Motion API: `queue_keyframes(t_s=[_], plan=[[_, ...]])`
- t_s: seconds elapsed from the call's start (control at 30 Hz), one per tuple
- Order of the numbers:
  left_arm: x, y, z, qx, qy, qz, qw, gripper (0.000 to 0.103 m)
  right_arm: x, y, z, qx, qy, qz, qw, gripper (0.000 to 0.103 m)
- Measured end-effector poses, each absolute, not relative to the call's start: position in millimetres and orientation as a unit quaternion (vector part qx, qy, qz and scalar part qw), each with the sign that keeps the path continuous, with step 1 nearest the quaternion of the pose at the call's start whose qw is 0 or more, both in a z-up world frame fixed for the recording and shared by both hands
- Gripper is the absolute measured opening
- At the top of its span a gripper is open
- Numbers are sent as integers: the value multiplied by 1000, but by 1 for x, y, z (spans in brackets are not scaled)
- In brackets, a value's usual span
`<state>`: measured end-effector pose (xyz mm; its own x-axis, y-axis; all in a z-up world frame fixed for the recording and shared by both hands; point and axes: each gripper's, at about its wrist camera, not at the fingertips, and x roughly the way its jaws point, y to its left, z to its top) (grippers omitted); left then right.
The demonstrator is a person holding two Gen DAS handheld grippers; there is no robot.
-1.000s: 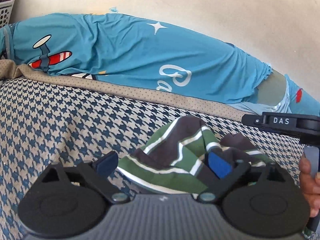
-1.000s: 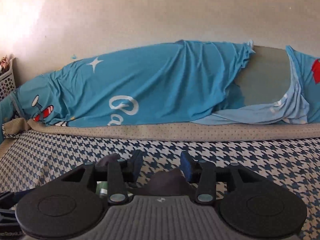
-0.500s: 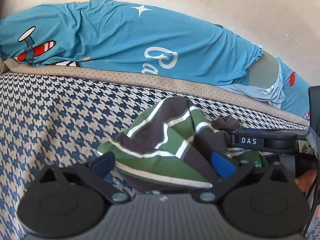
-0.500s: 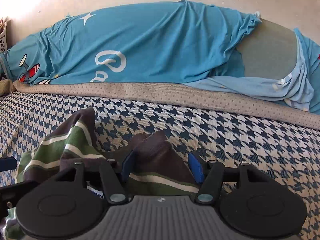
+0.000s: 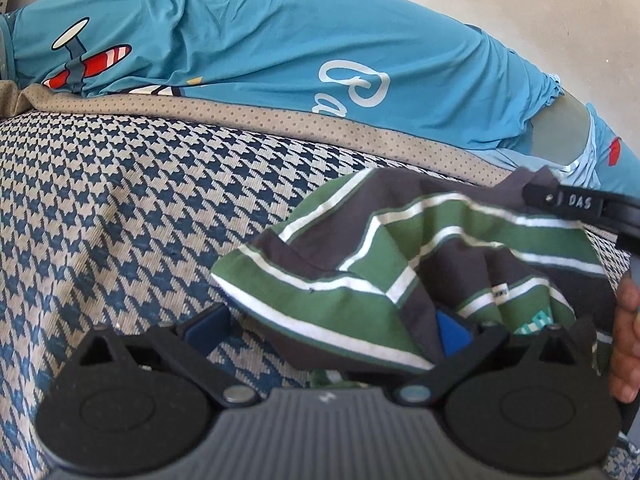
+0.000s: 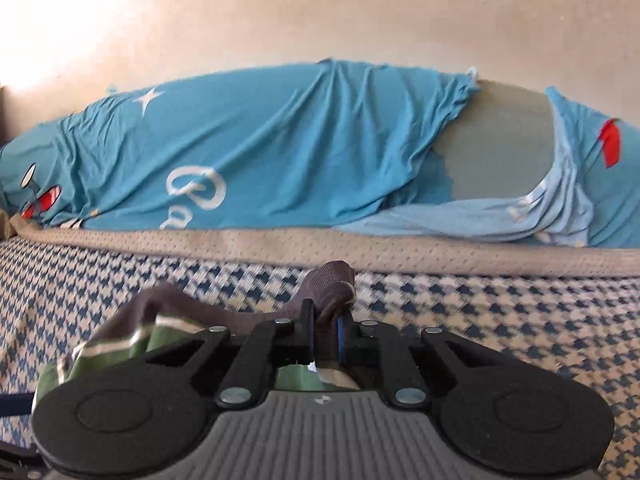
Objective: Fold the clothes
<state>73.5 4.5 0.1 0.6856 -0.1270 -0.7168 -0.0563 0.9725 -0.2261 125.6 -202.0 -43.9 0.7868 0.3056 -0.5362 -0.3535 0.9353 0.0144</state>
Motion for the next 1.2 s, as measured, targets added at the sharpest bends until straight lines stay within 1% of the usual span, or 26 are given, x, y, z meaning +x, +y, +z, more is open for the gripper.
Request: queue_keyframes(t_s=[0.13,0.17,0.2,0.27,0.37,0.43,0.6,0.73,0.83,1.03,1.13,1.2], plan=[[76,2,-2,-110,399,-21,910,103,131,-224,-27,-16,229,129,965,11],[77,2,-2,-109,399,-21,910,103,135,-230,-29,-2,237,126,963,13],[77,1,-3,-107,400,-22,910,103,142,-234,-34,9,260,131,957,18],[78,1,-3,-104,401,-21,910,103,157,-244,-45,26,317,133,939,20],[80,4,-3,-99,402,-6,910,103,162,-262,-52,84,344,126,927,22],[80,4,-4,-91,402,3,911,103,161,-270,-50,95,349,125,924,24],[80,4,-7,-72,404,25,912,103,154,-273,-44,52,349,121,928,28],[80,9,-12,-73,404,37,911,103,143,-279,-41,16,354,131,926,38],[81,13,-12,-78,404,49,910,103,134,-290,-36,1,358,140,923,39],[83,17,-12,-82,403,64,909,103,116,-319,-37,-35,390,143,909,39],[83,16,-13,-78,401,70,910,103,107,-331,-39,-13,413,160,897,40],[84,17,-13,-76,399,78,911,103,103,-341,-43,16,430,172,886,43]])
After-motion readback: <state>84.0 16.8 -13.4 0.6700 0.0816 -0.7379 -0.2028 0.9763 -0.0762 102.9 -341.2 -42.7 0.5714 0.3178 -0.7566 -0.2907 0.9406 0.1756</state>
